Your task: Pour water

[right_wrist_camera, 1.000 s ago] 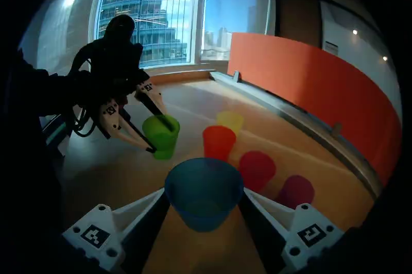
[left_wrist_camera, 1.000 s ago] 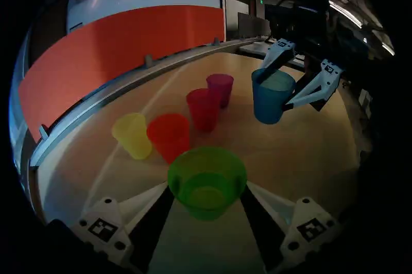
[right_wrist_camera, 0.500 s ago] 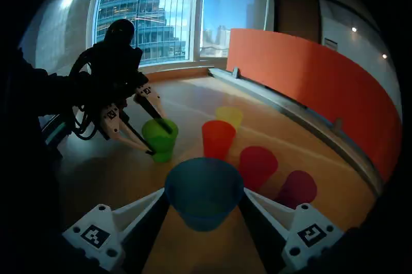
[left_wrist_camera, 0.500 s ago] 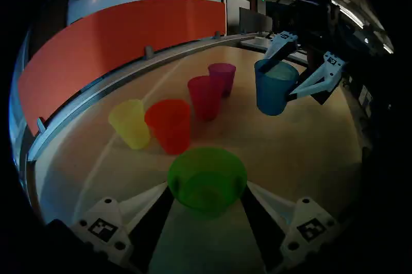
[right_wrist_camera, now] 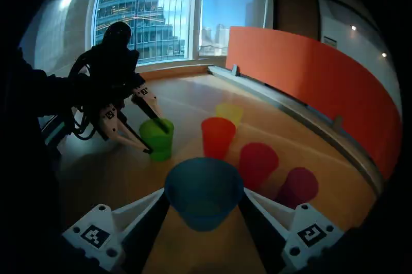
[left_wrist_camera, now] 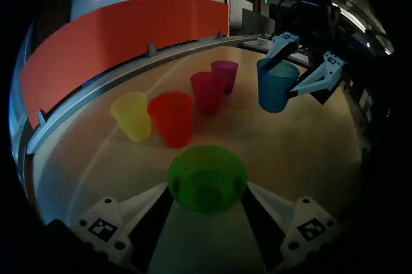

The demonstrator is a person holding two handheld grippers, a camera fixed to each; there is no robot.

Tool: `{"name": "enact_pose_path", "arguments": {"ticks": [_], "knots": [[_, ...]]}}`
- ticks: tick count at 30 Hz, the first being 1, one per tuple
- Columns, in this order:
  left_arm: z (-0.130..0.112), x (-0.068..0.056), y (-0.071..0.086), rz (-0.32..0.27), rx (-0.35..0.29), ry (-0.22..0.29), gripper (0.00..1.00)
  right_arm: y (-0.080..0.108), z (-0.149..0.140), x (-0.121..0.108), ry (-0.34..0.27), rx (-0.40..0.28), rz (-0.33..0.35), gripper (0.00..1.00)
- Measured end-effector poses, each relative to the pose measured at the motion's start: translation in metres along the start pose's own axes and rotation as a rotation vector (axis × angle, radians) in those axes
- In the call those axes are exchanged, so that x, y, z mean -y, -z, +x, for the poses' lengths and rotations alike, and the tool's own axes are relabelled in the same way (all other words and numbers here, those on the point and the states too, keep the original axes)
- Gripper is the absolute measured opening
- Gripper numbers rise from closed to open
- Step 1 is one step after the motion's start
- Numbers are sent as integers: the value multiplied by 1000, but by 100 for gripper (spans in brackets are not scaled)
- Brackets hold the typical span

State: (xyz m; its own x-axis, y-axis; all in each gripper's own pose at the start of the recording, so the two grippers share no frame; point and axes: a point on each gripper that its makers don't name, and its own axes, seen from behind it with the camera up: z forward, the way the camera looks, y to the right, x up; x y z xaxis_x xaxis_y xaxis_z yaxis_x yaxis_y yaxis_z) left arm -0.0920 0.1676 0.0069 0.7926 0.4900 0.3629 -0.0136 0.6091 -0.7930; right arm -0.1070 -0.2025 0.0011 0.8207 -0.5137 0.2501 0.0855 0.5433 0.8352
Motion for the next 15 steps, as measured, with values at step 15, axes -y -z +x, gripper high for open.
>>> {"name": "enact_pose_path", "arguments": {"ticks": [15], "knots": [[-9,2,2,12,8,-29,85,-2,-3,2,6,9,0,91]]}}
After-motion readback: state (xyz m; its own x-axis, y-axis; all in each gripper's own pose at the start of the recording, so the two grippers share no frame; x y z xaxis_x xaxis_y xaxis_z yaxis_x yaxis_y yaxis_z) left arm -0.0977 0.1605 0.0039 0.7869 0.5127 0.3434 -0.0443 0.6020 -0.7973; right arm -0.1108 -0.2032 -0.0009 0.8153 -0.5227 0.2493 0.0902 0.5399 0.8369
